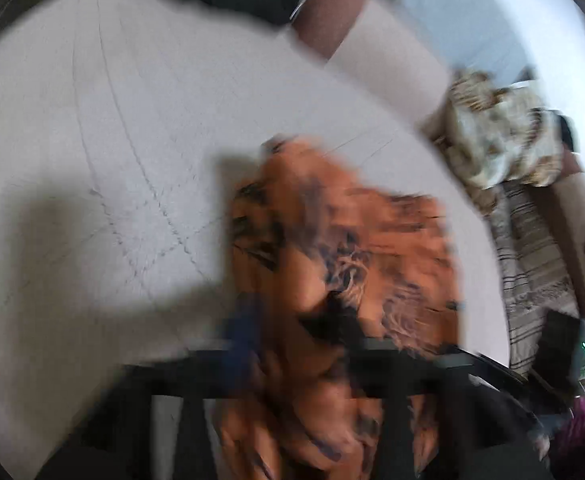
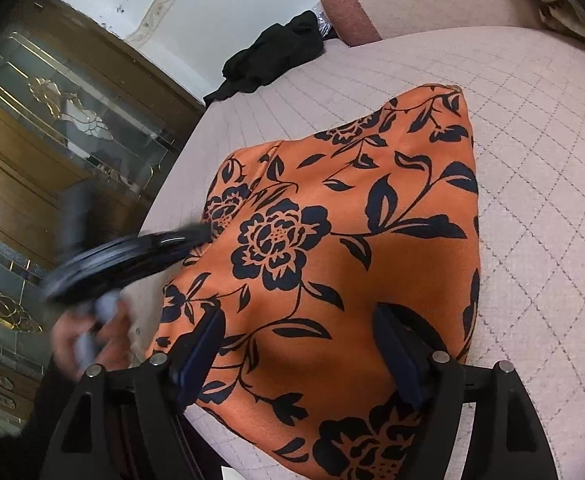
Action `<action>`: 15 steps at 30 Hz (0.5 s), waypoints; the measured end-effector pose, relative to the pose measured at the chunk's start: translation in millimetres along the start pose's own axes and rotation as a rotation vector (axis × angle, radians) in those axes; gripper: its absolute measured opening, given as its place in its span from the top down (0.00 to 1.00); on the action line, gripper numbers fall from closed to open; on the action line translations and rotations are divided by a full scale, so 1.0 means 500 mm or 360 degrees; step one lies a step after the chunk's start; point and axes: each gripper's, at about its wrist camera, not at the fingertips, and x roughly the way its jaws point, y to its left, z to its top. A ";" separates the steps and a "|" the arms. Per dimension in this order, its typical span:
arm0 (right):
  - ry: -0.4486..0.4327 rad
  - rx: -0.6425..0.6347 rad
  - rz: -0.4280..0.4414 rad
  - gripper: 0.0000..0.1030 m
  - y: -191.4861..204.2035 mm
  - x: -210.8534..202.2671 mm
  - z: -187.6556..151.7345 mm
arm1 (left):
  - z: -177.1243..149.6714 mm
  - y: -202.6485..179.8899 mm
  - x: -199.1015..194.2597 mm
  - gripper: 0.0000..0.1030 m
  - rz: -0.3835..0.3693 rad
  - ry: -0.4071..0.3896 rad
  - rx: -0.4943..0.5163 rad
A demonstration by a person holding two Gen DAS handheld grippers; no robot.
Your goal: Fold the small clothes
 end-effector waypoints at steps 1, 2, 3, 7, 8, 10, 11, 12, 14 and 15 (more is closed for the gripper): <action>0.0005 -0.0002 0.0017 0.23 -0.001 -0.005 0.000 | 0.012 0.024 0.009 0.80 -0.0088 0.0012 -0.0105; 0.0007 0.0007 0.0032 0.23 -0.005 -0.010 0.000 | 0.017 0.037 0.004 0.80 -0.0143 0.0007 -0.0155; 0.0007 0.0018 0.0051 0.23 -0.011 -0.011 -0.001 | 0.020 0.038 -0.006 0.80 -0.0157 -0.0021 -0.0156; 0.0021 0.0066 0.0102 0.23 -0.030 -0.020 0.004 | 0.010 0.023 -0.045 0.51 -0.0199 -0.0098 -0.0164; 0.0024 0.0073 0.0113 0.22 -0.032 -0.020 0.005 | 0.010 0.023 -0.051 0.39 -0.0196 -0.0151 -0.0143; 0.0028 0.0065 0.0118 0.21 -0.033 -0.018 0.005 | 0.028 0.026 -0.023 0.42 -0.0075 -0.0123 -0.0117; 0.0031 0.0055 0.0112 0.21 -0.032 -0.018 0.005 | 0.041 0.031 -0.004 0.62 -0.0094 -0.0080 -0.0166; 0.0031 0.0042 0.0109 0.21 -0.029 -0.019 0.003 | 0.049 0.043 0.012 0.72 -0.0137 -0.0023 -0.0228; 0.0032 0.0031 0.0109 0.21 -0.029 -0.023 0.000 | 0.057 0.030 0.010 0.72 -0.0094 -0.0076 -0.0162; 0.0030 0.0038 0.0118 0.21 -0.032 -0.024 0.000 | 0.057 0.022 0.009 0.68 -0.0077 -0.0093 -0.0086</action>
